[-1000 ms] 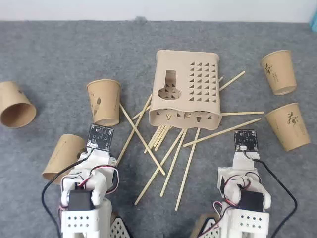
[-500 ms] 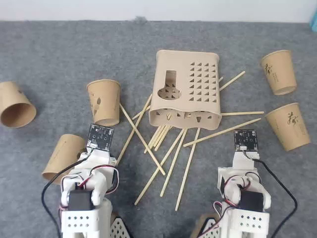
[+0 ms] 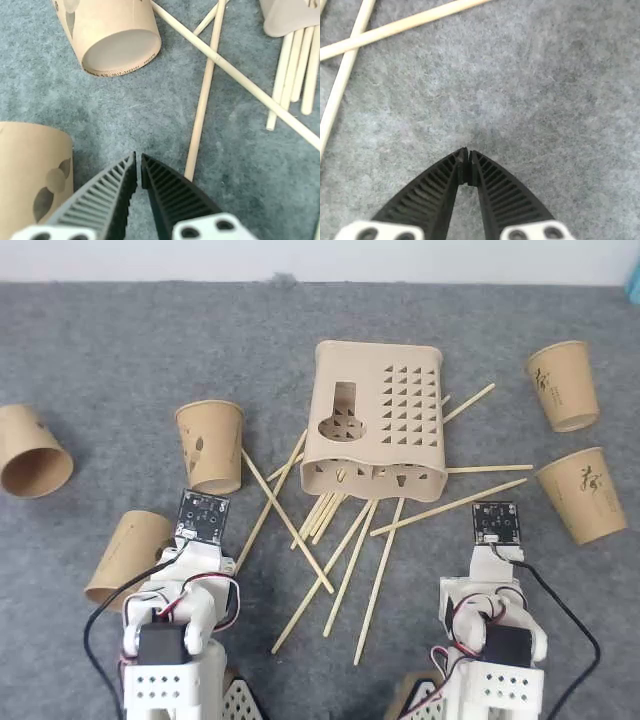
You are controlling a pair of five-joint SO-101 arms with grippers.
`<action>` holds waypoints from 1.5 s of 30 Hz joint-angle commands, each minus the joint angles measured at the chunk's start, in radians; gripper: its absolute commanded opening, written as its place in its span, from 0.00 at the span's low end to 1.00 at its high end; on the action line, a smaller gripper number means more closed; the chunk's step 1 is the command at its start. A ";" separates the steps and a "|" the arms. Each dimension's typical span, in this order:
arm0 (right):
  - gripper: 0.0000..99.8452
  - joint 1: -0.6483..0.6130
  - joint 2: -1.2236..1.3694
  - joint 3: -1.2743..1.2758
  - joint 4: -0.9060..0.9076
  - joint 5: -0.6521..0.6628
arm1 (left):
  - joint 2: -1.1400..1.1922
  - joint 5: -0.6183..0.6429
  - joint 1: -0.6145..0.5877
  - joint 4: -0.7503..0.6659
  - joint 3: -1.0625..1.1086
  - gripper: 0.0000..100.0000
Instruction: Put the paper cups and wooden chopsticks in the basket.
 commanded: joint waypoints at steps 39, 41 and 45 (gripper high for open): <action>0.01 0.116 -0.021 -0.011 -0.041 0.028 | 0.074 0.155 0.259 -0.212 -0.257 0.18; 0.01 0.116 -0.021 -0.011 -0.041 0.028 | 0.189 0.166 0.259 -0.247 -0.323 0.18; 0.01 0.116 -0.021 -0.011 -0.041 0.028 | 0.523 0.269 0.281 -0.327 -0.493 0.18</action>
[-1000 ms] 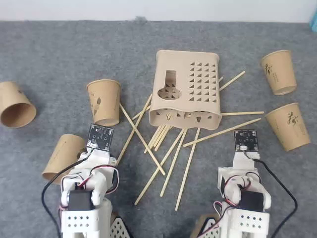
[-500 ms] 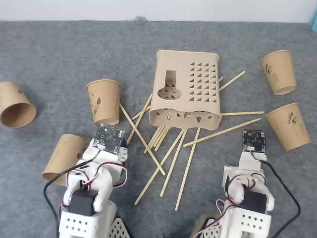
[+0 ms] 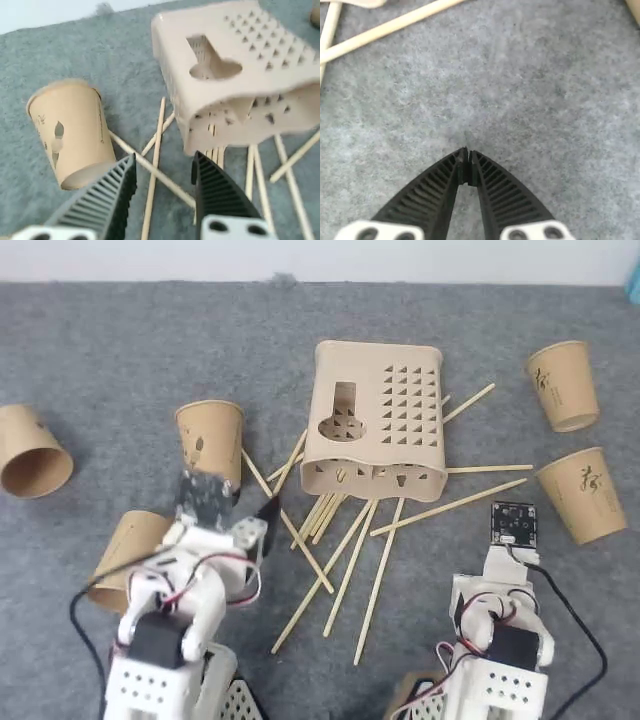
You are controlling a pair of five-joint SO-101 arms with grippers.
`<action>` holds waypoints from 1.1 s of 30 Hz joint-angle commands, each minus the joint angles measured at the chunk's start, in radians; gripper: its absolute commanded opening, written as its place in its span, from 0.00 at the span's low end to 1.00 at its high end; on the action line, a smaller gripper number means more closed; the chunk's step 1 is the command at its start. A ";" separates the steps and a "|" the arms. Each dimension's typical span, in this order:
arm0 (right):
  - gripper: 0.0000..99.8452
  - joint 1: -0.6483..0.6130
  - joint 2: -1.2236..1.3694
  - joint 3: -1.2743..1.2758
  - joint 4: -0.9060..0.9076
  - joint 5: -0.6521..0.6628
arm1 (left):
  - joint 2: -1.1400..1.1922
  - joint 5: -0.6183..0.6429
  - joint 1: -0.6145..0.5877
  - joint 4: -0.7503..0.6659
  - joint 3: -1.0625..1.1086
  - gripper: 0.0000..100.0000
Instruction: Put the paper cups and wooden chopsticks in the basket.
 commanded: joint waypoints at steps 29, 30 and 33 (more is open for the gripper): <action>0.01 0.016 -0.021 -0.009 -0.021 0.012 | 1.231 0.233 0.141 -1.123 -0.143 0.00; 0.01 0.016 -0.021 -0.009 -0.021 0.012 | 1.217 0.238 0.141 -1.103 -0.150 0.01; 0.01 0.016 -0.021 -0.009 -0.021 0.012 | 1.169 0.239 0.133 -1.033 -0.179 0.01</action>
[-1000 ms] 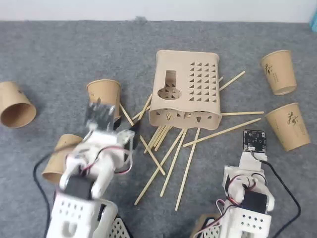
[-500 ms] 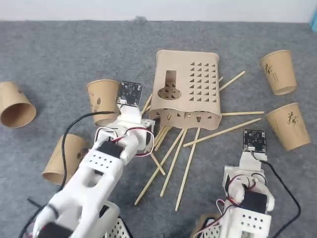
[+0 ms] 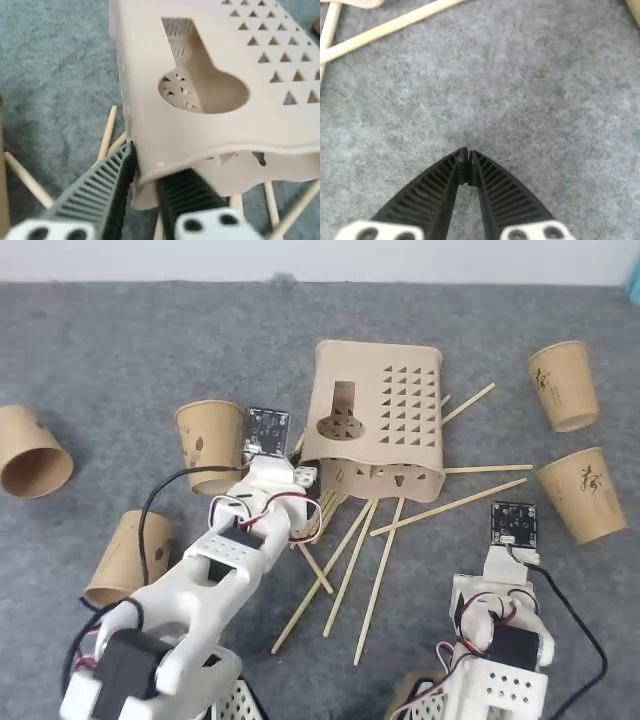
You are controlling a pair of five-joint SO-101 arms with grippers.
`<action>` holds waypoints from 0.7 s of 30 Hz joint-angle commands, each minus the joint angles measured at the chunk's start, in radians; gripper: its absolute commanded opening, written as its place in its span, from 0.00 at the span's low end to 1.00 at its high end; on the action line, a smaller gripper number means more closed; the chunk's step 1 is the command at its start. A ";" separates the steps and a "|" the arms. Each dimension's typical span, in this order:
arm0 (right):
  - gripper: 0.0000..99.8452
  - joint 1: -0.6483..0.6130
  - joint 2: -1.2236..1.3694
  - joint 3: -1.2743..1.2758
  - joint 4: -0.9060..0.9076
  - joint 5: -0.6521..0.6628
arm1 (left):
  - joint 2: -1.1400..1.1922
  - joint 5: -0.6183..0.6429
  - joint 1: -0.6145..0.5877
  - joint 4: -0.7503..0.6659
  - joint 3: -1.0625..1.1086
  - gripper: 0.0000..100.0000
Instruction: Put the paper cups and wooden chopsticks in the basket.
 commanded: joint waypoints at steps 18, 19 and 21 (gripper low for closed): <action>0.01 0.016 -0.021 -0.008 -0.019 0.012 | -0.032 0.157 -0.117 1.005 -0.995 0.01; 0.01 0.016 -0.021 -0.008 -0.019 0.012 | 0.012 0.157 -0.115 1.020 -1.035 0.01; 0.01 0.016 -0.021 -0.008 -0.019 0.012 | 0.100 0.157 -0.120 1.031 -1.104 0.01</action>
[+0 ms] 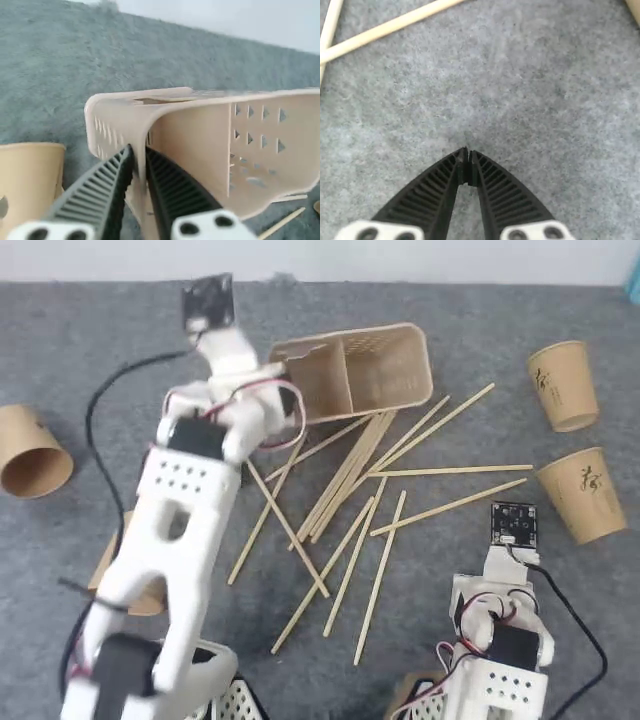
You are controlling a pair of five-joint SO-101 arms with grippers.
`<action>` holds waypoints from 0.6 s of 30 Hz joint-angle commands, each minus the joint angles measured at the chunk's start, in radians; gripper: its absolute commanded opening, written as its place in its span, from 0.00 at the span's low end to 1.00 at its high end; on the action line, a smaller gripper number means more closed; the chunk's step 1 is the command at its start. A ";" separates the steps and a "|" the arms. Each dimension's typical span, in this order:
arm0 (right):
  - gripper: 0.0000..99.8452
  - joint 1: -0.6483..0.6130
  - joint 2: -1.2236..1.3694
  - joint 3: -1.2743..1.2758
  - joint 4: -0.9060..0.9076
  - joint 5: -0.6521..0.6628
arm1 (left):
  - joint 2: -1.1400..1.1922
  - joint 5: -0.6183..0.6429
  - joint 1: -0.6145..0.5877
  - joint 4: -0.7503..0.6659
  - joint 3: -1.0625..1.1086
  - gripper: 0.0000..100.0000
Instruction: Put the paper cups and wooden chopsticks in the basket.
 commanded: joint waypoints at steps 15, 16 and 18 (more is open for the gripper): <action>0.01 0.016 -0.021 -0.008 -0.019 0.012 | 0.563 0.153 -0.181 0.035 -0.578 0.02; 0.01 0.016 -0.021 -0.008 -0.019 0.012 | 0.583 0.153 -0.180 0.046 -0.591 0.04; 0.01 0.016 -0.021 -0.008 -0.019 0.012 | 0.601 0.153 -0.173 0.078 -0.625 0.10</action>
